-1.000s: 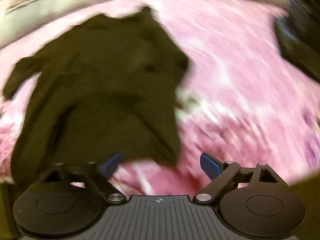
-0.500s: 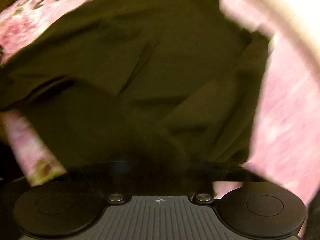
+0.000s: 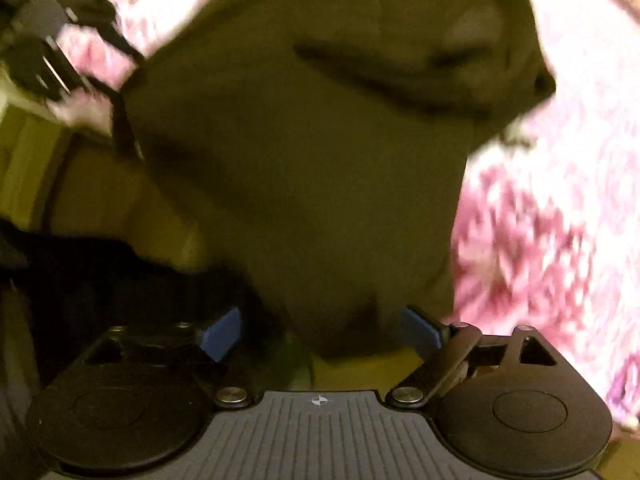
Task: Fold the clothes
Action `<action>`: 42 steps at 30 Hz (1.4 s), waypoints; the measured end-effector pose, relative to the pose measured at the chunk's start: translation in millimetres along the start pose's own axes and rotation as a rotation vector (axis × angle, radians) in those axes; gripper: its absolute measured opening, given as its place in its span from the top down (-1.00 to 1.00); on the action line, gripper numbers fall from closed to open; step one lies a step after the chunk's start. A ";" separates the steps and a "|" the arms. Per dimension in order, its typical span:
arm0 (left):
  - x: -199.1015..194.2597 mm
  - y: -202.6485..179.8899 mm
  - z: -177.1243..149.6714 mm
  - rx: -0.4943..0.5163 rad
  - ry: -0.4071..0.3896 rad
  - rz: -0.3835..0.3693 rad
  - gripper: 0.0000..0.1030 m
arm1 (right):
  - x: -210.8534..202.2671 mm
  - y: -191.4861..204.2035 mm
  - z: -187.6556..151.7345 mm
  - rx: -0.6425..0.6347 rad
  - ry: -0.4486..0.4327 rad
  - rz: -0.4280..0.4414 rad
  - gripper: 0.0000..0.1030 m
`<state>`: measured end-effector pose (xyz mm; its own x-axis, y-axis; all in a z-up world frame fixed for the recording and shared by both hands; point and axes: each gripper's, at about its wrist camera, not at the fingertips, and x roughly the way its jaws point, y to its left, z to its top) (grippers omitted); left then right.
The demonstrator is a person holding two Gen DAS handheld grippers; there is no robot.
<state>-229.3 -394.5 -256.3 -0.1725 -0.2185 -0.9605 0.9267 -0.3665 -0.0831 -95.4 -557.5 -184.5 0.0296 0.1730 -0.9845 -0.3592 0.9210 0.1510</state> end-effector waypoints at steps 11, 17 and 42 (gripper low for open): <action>-25.0 -2.1 5.5 -0.148 -0.058 0.103 0.07 | 79.3 67.7 155.0 -0.299 -0.282 -0.078 -0.16; -13.8 -5.5 10.0 -0.210 0.018 0.098 0.07 | 113.0 53.2 169.9 -0.412 -0.187 -0.145 1.00; 2.7 51.7 150.2 -0.103 0.023 0.191 0.05 | -29.8 -147.4 99.1 0.771 -0.474 -0.348 -0.74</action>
